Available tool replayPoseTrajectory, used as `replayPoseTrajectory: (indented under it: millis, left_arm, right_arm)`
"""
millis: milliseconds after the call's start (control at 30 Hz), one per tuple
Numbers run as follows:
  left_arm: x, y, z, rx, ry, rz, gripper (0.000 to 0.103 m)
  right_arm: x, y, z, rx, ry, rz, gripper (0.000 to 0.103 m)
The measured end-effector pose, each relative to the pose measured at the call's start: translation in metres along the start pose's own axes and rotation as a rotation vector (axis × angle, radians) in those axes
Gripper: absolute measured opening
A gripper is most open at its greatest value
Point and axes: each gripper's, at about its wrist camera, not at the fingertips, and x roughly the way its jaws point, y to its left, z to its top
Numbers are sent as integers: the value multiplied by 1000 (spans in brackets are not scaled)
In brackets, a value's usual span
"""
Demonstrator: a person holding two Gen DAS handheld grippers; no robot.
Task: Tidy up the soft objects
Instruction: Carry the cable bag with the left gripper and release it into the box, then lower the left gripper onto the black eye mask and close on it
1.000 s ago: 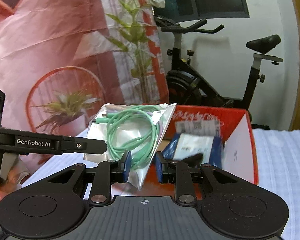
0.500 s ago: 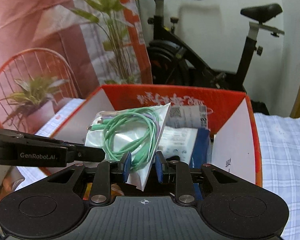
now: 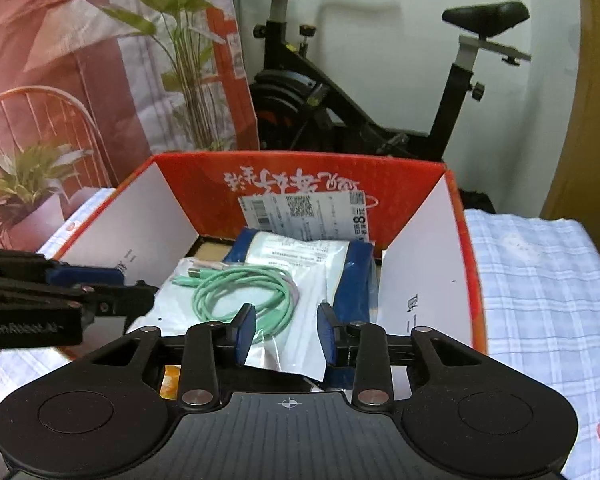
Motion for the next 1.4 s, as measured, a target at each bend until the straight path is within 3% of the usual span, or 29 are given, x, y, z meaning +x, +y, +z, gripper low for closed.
replayPoseTrajectory:
  millis: [333, 600, 867, 1033, 1233, 1400]
  left_arm:
    - [-72, 7, -23, -11, -76, 8, 46]
    - [-99, 17, -62, -37, -63, 3, 46]
    - [-88, 30, -99, -98, 13, 7, 46]
    - [-65, 25, -116, -140, 56, -8, 46]
    - [-36, 14, -133, -133, 121, -18, 47]
    - [-32, 18, -139, -148, 120, -21, 49]
  right_arm:
    - [-68, 23, -17, -97, -110, 85, 33]
    - [-95, 45, -45, -141, -112, 122, 33]
    - [-78, 54, -85, -105, -38, 147, 33]
    - [-54, 39, -111, 37, 23, 151, 33]
    - [-42, 15, -130, 117, 44, 89, 33]
    - [-47, -19, -139, 180, 47, 39, 34]
